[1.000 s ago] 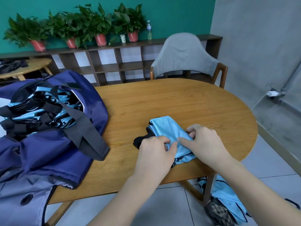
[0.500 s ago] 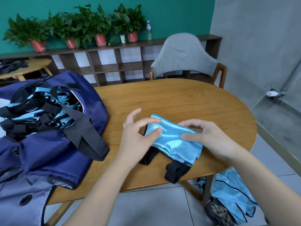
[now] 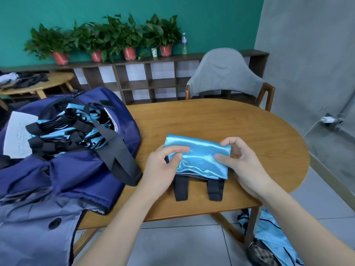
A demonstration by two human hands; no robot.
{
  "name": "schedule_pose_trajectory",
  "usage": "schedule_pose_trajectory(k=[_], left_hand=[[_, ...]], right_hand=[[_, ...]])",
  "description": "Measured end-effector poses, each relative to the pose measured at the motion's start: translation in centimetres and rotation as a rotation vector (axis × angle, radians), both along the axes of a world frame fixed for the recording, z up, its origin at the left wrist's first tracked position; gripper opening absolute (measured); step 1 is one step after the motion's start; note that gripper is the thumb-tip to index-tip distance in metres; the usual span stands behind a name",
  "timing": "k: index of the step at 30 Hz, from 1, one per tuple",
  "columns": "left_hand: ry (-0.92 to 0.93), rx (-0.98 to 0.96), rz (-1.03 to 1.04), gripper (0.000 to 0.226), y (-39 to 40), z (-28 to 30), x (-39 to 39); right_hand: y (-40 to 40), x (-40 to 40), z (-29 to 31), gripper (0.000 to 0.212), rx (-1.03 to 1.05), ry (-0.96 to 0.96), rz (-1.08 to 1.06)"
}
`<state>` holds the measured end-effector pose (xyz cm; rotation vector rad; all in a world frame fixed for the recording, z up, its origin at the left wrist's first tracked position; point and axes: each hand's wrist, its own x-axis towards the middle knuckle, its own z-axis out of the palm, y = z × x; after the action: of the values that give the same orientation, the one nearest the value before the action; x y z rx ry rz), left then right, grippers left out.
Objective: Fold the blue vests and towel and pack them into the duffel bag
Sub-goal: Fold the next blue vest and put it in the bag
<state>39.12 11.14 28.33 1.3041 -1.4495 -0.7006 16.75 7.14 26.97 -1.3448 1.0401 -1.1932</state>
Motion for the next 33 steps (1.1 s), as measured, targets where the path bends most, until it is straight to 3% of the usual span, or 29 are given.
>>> schedule_pose_trajectory(k=[5,8,18,27,33], left_hand=[[0.100,-0.074,0.115,0.030,3.4,0.6,2.3],[0.147,-0.102,0.144,0.029,5.7,1.2,4.4],[-0.006,-0.192,0.259,0.048,11.4,5.0,15.6],[-0.296,-0.199,0.376,0.046,2.7,13.8,28.1],[-0.225,-0.013,0.359,0.039,-5.5,13.8,31.9]], right_hand=[[3.1,3.6,1.3,0.019,-0.157,0.019,-0.028],[5.4,6.2,2.2,0.009,-0.177,0.030,0.081],[6.8,18.8,7.8,0.029,-0.267,0.088,0.268],[-0.2,32.1,15.7,0.033,-0.466,0.276,0.101],[-6.6,38.8,16.7,0.033,-0.359,0.325,0.014]])
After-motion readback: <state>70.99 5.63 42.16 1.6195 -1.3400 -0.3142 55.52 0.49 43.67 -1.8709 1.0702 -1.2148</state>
